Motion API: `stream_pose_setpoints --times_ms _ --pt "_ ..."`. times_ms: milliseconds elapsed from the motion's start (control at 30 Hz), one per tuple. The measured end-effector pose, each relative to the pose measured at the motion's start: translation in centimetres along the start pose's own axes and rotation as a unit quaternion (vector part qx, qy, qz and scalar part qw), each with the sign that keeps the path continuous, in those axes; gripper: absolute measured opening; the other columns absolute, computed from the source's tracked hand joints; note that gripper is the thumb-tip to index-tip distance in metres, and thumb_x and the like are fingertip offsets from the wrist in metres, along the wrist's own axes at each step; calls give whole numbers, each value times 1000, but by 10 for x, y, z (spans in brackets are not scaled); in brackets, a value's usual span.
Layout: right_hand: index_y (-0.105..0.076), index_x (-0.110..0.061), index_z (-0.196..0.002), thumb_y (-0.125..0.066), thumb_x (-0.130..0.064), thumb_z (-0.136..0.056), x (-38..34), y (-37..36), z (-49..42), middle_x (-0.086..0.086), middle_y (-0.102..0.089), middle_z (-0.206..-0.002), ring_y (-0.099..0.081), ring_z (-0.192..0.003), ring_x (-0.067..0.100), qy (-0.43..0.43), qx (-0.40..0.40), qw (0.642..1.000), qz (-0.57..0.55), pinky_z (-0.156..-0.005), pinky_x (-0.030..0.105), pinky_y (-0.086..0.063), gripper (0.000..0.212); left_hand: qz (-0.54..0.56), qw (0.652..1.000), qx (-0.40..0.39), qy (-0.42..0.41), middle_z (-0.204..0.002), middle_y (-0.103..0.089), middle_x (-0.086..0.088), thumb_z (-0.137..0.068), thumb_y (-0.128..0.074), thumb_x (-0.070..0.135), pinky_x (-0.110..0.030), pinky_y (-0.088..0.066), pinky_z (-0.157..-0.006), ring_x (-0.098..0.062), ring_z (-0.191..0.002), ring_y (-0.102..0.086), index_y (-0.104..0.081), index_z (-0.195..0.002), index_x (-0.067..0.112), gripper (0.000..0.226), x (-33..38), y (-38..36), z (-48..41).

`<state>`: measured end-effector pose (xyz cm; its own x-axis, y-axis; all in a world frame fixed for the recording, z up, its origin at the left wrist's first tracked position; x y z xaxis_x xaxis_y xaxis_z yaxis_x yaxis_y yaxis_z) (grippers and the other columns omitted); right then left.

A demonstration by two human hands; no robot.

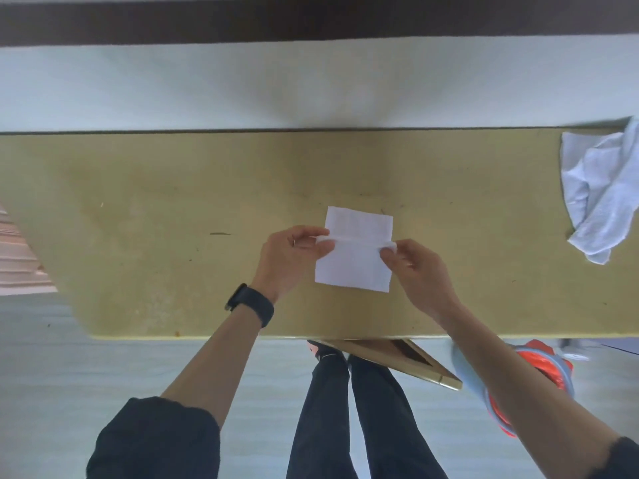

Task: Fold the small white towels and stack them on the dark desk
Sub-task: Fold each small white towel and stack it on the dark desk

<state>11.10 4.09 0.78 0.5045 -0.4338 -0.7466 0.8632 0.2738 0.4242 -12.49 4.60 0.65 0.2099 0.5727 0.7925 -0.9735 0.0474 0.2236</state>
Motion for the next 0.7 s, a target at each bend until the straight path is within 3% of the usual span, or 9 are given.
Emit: stream_pose_setpoints --times_ms 133,233,367,467,700 --pt "-64 -22 -97 -54 -38 -98 4 -9 -32 -10 -67 -90 -60 -82 12 -67 52 996 -11 -60 21 -39 19 -9 999 33 7 -92 -75 15 -84 -77 35 -24 -52 -84 -1 -92 -68 -73 -99 36 15 0 -15 -31" --pt "-60 -25 -100 -49 -37 -100 9 -15 -40 -14 -63 -91 -58 -84 9 -88 86 992 -8 -61 19 -39 16 -65 996 53 -7 -95 -72 18 -90 -69 36 -16 -46 -79 4 -93 -64 -72 -106 33 17 1 -24 -44" --pt "-58 -25 -101 -45 -38 -101 8 -18 -43 -16 -62 -89 -58 -81 3 -99 118 988 -8 -63 24 -44 18 -122 990 66 -24 -94 -71 14 -92 -65 38 -13 -44 -72 -3 -90 -64 -70 -109 31 19 4 -30 -55" --pt "-58 -26 -102 -42 -42 -100 8 -21 -45 -13 -64 -87 -61 -80 10 -106 135 985 23 -66 34 -50 23 -155 985 71 -28 -93 -71 12 -93 -64 40 -20 -46 -73 -6 -88 -64 -70 -110 31 20 6 -32 -61" --pt "-52 -31 -99 -40 -46 -97 6 -24 -49 -12 -64 -84 -61 -78 18 -132 149 975 95 -70 39 -52 19 -199 977 77 -8 -93 -68 10 -93 -62 41 -27 -49 -77 -13 -90 -63 -68 -109 29 22 10 -34 -69"
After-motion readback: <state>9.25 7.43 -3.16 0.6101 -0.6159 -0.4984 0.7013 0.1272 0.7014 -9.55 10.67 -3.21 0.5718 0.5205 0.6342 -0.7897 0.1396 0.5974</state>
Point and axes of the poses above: each hand's wrist, its own z-axis away from the middle knuckle, its own y-axis out of the back of the hand, x = y × z, the point moved 3 cm from there along -z, towards the middle knuckle
